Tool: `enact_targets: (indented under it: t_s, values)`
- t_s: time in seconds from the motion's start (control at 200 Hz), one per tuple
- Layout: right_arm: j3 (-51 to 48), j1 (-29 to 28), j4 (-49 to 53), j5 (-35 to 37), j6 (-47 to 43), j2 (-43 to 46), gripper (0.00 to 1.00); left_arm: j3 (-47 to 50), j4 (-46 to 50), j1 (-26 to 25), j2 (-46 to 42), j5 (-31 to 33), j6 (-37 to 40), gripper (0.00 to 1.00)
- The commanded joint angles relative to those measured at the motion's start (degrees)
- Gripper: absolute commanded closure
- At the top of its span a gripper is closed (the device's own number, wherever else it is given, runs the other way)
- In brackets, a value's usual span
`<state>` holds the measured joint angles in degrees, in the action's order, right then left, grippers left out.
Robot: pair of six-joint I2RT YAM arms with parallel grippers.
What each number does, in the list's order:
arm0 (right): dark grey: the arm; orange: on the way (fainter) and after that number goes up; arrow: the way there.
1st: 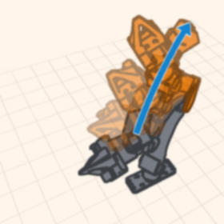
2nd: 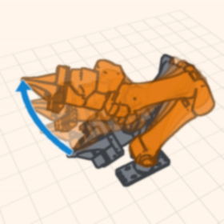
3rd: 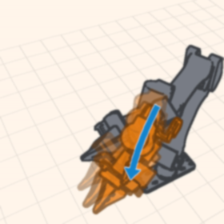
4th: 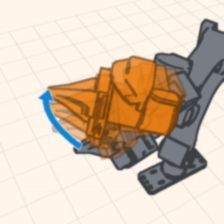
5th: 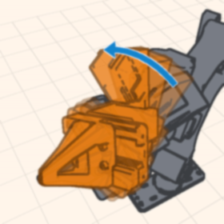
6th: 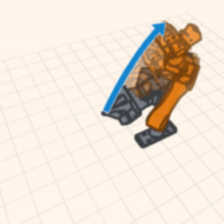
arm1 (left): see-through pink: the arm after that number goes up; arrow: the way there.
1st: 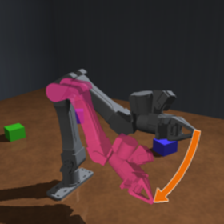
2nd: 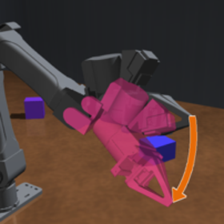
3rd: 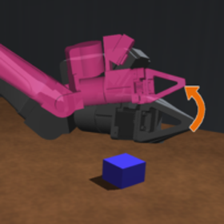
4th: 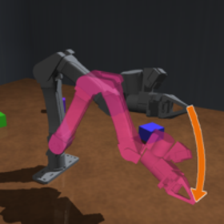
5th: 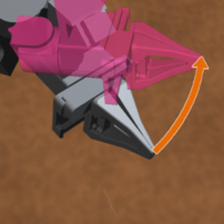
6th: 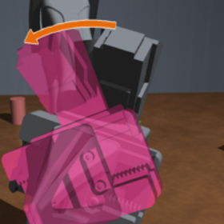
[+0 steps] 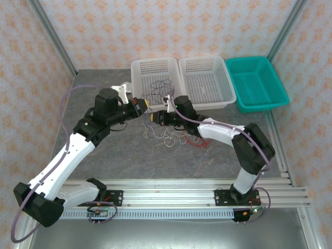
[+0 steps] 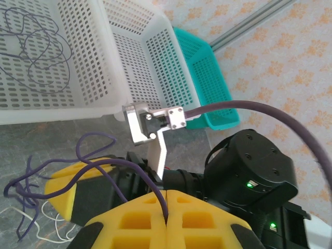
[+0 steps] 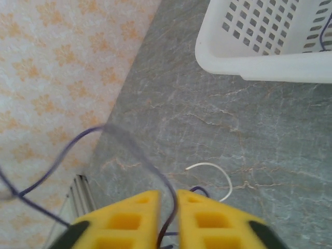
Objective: Untangle the cables
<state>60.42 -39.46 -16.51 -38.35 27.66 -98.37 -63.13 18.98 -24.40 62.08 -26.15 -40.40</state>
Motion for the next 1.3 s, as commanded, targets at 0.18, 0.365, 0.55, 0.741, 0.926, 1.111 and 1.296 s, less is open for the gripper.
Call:
enact_targets:
  t_s: [0.18,0.365,0.55,0.741,0.926,1.111,1.296]
  values:
    - [-4.08,-0.05,-1.85,8.1,0.24,8.76,1.0,1.38,7.01,-0.55,-2.51,9.85,8.0,0.82]
    - [-5.59,0.59,-2.47,8.48,1.43,14.34,1.0,8.46,3.12,-0.56,-6.19,10.23,12.67,0.56]
    - [-5.05,1.48,-2.61,9.46,3.78,17.21,1.0,19.7,-6.55,-0.56,-13.65,7.45,17.35,0.44]
    - [-4.76,2.44,-4.34,8.14,5.43,19.55,1.0,30.4,-20.45,-0.72,-14.38,-0.03,15.61,0.21]
    - [-4.96,2.64,-6.25,6.73,6.43,22.17,1.0,31.06,-23.4,-0.94,-6.13,3.72,21.5,0.17]
    - [-4.86,3.27,-4.26,7.68,6.94,24.99,1.0,33.15,-36.4,1.27,2.75,-0.34,20.15,0.2]
    - [-4.27,5.47,-4.93,7.03,15.82,25.27,1.0,31.91,-43.79,0.27,10.19,-3.29,21.18,0.22]
